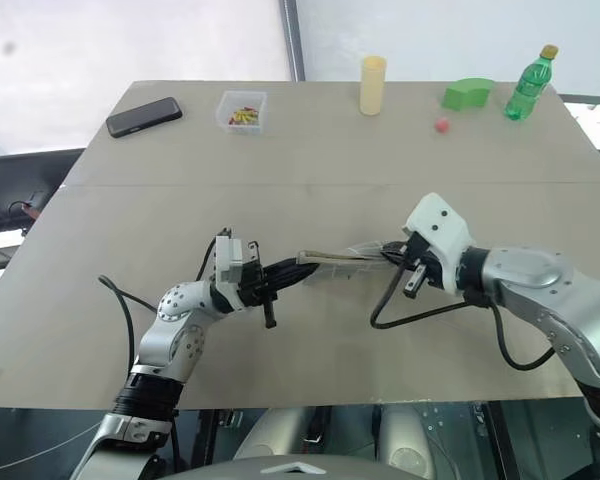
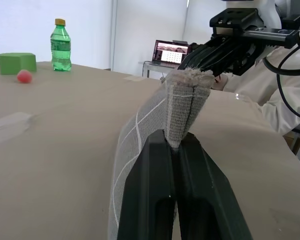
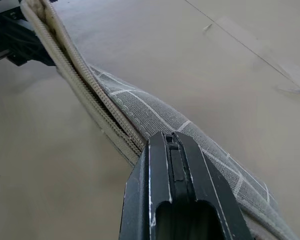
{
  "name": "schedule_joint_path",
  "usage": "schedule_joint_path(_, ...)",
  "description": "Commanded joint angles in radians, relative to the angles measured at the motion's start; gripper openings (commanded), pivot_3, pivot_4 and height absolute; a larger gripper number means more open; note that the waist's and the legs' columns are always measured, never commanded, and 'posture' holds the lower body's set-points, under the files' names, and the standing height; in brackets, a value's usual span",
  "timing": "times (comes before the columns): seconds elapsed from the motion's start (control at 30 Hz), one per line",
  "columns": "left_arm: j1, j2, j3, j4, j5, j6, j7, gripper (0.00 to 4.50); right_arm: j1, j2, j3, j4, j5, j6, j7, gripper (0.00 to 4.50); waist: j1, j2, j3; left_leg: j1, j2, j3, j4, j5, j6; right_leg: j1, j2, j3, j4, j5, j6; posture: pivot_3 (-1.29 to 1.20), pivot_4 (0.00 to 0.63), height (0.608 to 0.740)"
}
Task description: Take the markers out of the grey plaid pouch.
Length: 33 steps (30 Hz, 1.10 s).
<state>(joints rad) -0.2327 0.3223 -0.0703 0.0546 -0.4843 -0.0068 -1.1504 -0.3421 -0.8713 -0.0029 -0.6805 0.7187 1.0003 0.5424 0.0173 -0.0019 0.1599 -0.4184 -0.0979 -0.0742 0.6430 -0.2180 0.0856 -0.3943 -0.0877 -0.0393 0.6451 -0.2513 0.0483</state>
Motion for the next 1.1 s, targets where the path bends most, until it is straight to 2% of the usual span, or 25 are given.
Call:
schedule_joint_path(0.03,-0.009,-0.003,0.01,-0.049,-0.023,0.009,0.009,0.0,0.011,-0.031,-0.056,-0.044,0.019,0.001,0.03,0.06,0.0,0.0,0.0,0.0,0.0,0.0,0.0,0.0,0.0,0.0,0.0,0.0,0.0,0.0,0.0,0.0,0.15,0.74)
schedule_joint_path(0.3,-0.023,-0.011,0.012,-0.032,-0.026,0.012,0.009,0.0,0.022,-0.06,-0.008,-0.032,-0.021,-0.016,0.068,0.06,0.0,0.0,0.0,0.0,0.0,0.0,0.0,0.0,0.0,0.0,0.0,0.0,0.0,0.0,0.0,0.0,0.15,0.74)
schedule_joint_path(0.5,-0.029,-0.014,-0.002,-0.073,-0.032,0.042,0.018,0.0,-0.033,-0.037,0.118,0.077,-0.15,-0.083,0.091,0.06,-0.001,0.0,0.0,0.0,0.0,0.0,0.001,0.001,-0.001,0.0,0.0,0.0,0.0,0.0,0.0,0.0,0.15,0.74)
schedule_joint_path(0.63,-0.023,-0.019,-0.014,-0.106,-0.043,0.077,0.027,0.0,-0.125,-0.013,0.274,0.182,-0.322,-0.162,0.091,0.06,-0.003,0.0,0.0,0.0,0.0,0.0,0.001,0.001,-0.002,0.0,0.0,0.0,0.0,0.0,0.0,0.0,0.15,0.74)
schedule_joint_path(0.7,-0.022,-0.023,-0.018,-0.117,-0.046,0.09,0.031,0.0,-0.154,0.02,0.309,0.223,-0.364,-0.18,0.085,0.06,-0.002,0.0,0.0,0.0,0.0,0.0,0.001,0.001,-0.003,0.0,0.0,0.0,0.0,0.0,0.0,0.0,0.15,0.74)
schedule_joint_path(0.8,-0.022,-0.028,-0.02,-0.119,-0.047,0.101,0.03,0.0,-0.178,0.077,0.313,0.258,-0.397,-0.188,0.076,0.06,-0.001,0.0,0.0,0.0,0.0,0.0,0.001,0.002,-0.003,0.0,0.0,0.0,0.001,0.0,0.0,0.0,0.15,0.74)
schedule_joint_path(0.93,-0.017,-0.025,-0.027,-0.118,-0.063,0.13,0.011,0.0,-0.201,0.161,0.215,0.28,-0.374,-0.135,0.032,0.06,-0.002,0.0,0.0,0.0,0.0,0.0,0.001,0.002,-0.003,0.0,0.0,0.001,0.001,0.0,0.0,0.0,0.15,0.74)
schedule_joint_path(1.1,0.007,-0.011,-0.032,-0.141,-0.115,0.221,-0.019,0.0,-0.175,0.061,0.153,0.18,-0.343,-0.175,0.163,0.06,0.001,0.0,0.0,0.0,-0.001,0.0,0.001,0.002,-0.003,0.0,0.0,0.001,0.001,0.0,0.0,0.0,0.15,0.74)
